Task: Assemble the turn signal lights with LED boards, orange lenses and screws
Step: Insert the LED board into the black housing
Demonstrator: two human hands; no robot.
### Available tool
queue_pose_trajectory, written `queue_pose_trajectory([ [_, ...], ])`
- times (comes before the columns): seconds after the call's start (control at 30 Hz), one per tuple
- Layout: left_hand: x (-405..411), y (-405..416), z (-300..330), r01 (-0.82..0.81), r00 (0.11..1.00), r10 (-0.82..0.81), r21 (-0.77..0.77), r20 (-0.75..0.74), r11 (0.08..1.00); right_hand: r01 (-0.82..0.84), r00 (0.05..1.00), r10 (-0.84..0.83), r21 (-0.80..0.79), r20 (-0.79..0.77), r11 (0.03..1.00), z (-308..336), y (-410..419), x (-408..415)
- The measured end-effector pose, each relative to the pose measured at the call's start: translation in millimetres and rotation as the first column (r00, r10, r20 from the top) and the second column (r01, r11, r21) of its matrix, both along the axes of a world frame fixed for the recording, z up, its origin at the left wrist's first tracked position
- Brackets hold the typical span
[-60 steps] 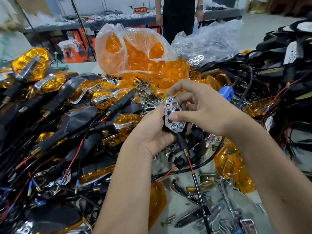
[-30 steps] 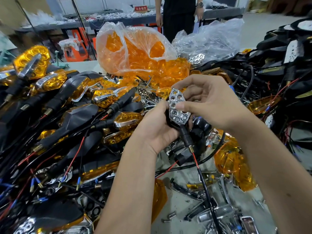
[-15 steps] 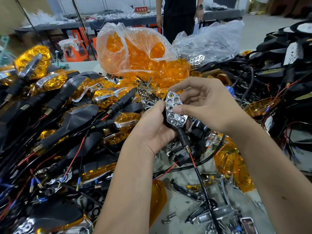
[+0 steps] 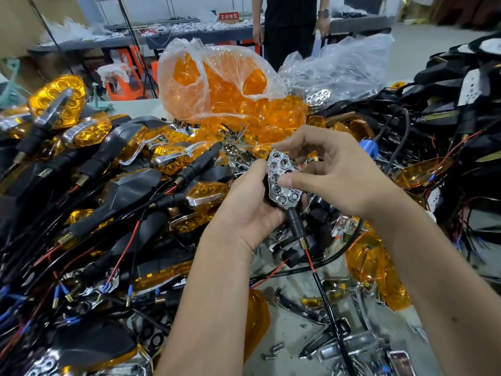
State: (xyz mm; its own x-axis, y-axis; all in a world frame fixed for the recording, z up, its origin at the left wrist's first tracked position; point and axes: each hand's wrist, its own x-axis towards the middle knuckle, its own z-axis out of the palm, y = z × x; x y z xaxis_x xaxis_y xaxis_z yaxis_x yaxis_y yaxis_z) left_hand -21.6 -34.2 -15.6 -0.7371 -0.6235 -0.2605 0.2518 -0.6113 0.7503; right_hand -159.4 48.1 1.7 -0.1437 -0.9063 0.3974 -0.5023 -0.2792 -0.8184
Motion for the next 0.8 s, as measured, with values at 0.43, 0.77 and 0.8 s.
queue_pose_trajectory([
  [0.43,5.8,5.3,6.8,0.012,0.973,0.006,0.076,-0.232,0.997,0.037,0.999,-0.035,0.045,-0.027,0.998,0.7,-1.8,4.9],
  [0.77,11.5,5.9,5.1,-0.069,0.965,0.015,-0.197,-0.264,0.978,0.170,0.985,-0.172,0.079,0.028,0.982,4.7,0.3,5.1],
  [0.8,11.1,4.8,4.9,-0.071,0.962,0.007,-0.227,-0.272,0.971,0.158,0.984,-0.164,0.088,0.069,0.984,4.7,0.2,5.0],
])
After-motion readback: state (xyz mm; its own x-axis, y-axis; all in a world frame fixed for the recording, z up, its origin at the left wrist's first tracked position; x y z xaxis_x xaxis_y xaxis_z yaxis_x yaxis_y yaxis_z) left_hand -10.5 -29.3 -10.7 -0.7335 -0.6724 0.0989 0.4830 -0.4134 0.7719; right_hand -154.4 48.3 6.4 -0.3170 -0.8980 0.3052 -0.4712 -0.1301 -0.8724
